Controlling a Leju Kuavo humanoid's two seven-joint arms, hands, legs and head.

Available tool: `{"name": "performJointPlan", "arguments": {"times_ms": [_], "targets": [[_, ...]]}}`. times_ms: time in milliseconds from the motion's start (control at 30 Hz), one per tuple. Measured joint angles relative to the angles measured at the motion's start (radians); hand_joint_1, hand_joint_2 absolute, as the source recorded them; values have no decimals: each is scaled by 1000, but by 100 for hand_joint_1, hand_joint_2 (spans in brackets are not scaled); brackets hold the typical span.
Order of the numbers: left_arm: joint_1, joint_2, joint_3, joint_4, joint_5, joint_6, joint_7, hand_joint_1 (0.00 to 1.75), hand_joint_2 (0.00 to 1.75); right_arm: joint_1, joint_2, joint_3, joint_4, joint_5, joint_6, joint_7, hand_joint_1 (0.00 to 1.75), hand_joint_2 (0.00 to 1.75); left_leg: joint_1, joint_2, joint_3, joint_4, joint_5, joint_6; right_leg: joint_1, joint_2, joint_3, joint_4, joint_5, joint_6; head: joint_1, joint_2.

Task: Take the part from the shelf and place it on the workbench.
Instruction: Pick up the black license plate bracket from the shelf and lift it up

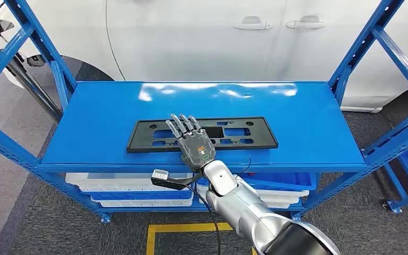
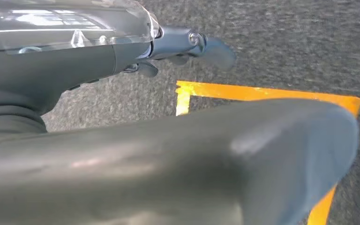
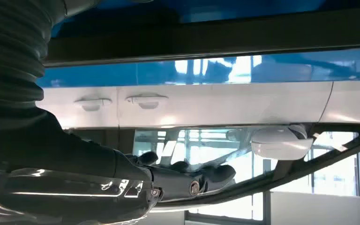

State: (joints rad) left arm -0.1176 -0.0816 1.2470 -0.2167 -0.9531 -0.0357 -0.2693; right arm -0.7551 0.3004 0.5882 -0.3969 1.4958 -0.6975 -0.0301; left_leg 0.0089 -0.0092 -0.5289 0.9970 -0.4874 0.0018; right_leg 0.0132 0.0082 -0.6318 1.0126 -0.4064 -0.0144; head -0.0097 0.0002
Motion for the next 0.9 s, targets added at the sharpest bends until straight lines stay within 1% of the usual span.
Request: {"name": "performJointPlan", "arguments": {"times_ms": [67,100,133,167,200,233,267,300,333,367,400,433,467,500,567,600,633,667,700,733,767,800,833,867,900], "targets": [[1,0,0,0,1,0,-2,0,0,0,3,0,0,0,0,-2,0,175,-1,1,4,-4,-3,-5,-3,1,5,-7,-1,-3,0,0],[1,1,0,0,1,1,-5,0,0,-1,7,0,1,1,-1,-4,0,175,-1,2,6,0,-11,-11,-7,2,12,-14,-2,-7,0,0],[1,1,0,0,2,1,-8,0,0,-2,11,1,1,2,-1,-6,0,175,-1,2,0,21,-25,-15,-11,2,20,-22,-2,-10,-2,0],[1,1,0,0,3,1,-10,0,0,-3,16,3,2,5,-1,-7,0,175,-1,3,-18,63,-48,-20,-15,1,28,-28,-4,-13,-3,0],[1,0,0,0,4,2,-12,0,0,-3,20,5,3,7,-1,-8,0,175,1,3,-50,128,-76,-24,-16,0,33,-31,-6,-15,-5,0],[1,0,0,0,4,2,-13,0,0,-3,24,8,5,11,0,-8,0,175,4,3,-91,199,-102,-29,-16,-1,36,-30,-10,-17,-6,0],[2,0,0,0,4,2,-14,0,0,-1,26,11,7,15,1,-6,0,175,6,3,-127,256,-116,-33,-16,-1,39,-30,-13,-18,-6,0],[4,0,0,0,5,2,-15,0,0,0,27,14,9,21,2,-3,0,175,7,3,-151,283,-110,-36,-16,0,42,-29,-17,-17,-6,0],[5,0,0,0,6,2,-16,0,0,1,28,17,11,29,5,4,0,175,9,3,-153,268,-84,-37,-17,1,46,-27,-22,-16,-6,0],[6,0,0,0,7,2,-18,0,0,1,28,22,13,39,10,15,0,175,11,4,-137,214,-40,-38,-18,1,52,-24,-27,-13,-6,0],[6,0,0,0,8,2,-21,0,0,1,28,27,14,49,15,29,0,175,12,4,-110,144,4,-38,-18,2,57,-21,-34,-9,-6,0],[5,-1,0,0,8,1,-23,0,0,-1,28,34,15,57,24,44,0,175,12,4,-83,79,34,-36,-16,3,61,-16,-40,-4,-7,0],[4,-1,0,1,8,0,-25,0,0,-3,28,41,17,64,32,60,7,175,11,4,-65,35,51,-30,-14,3,61,-12,-44,1,-6,0],[3,-1,0,1,8,0,-26,0,0,-5,28,49,19,68,42,73,41,175,9,4,-58,17,51,-24,-13,4,59,-10,-46,6,-6,0],[2,-2,0,1,8,-1,-26,0,0,-8,27,62,24,72,65,91,120,175,8,2,-59,15,47,-9,-11,5,56,-9,-47,13,-5,0],[1,-2,0,1,8,-2,-25,0,0,-10,27,67,26,73,76,96,154,175,9,2,-58,13,48,-3,-12,4,54,-4,-53,17,-5,0],[0,-2,0,1,7,-2,-25,0,0,-11,26,71,29,73,86,101,161,175,10,3,-57,11,49,4,-13,3,46,15,-67,22,-3,0],[-2,-2,0,1,7,-3,-25,0,0,-13,25,75,31,74,95,106,164,175,11,3,-56,8,50,10,-15,2,28,54,-90,27,-2,0],[-4,-3,0,1,8,-4,-25,0,0,-15,24,79,33,74,102,111,164,175,11,4,-55,7,50,14,-17,1,-1,115,-120,31,-1,0],[-5,-3,0,1,8,-5,-26,0,0,-15,22,84,35,74,106,116,164,175,10,4,-55,8,49,17,-17,1,-38,188,-150,34,0,0],[-6,-3,0,1,8,-5,-26,0,0,-15,19,89,38,74,109,120,164,175,9,4,-54,8,48,19,-18,0,-73,253,-171,36,0,0],[-6,-3,0,1,8,-6,-26,0,0,-14,16,94,41,74,111,123,164,175,7,4,-53,9,47,20,-18,0,-95,289,-174,35,0,0],[-6,-3,0,1,8,-6,-26,0,0,-14,14,98,43,74,112,124,164,175,6,3,-51,9,45,21,-18,0,-98,284,-155,33,0,0],[-6,-3,0,1,8,-6,-26,0,0,-15,12,101,45,74,113,125,164,175,4,3,-48,9,43,20,-17,0,-82,238,-120,28,0,0],[-6,-3,0,1,8,-7,-26,0,0,-16,11,104,46,74,115,125,164,175,3,2,-44,9,41,20,-15,0,-50,165,-77,20,0,0]]}}
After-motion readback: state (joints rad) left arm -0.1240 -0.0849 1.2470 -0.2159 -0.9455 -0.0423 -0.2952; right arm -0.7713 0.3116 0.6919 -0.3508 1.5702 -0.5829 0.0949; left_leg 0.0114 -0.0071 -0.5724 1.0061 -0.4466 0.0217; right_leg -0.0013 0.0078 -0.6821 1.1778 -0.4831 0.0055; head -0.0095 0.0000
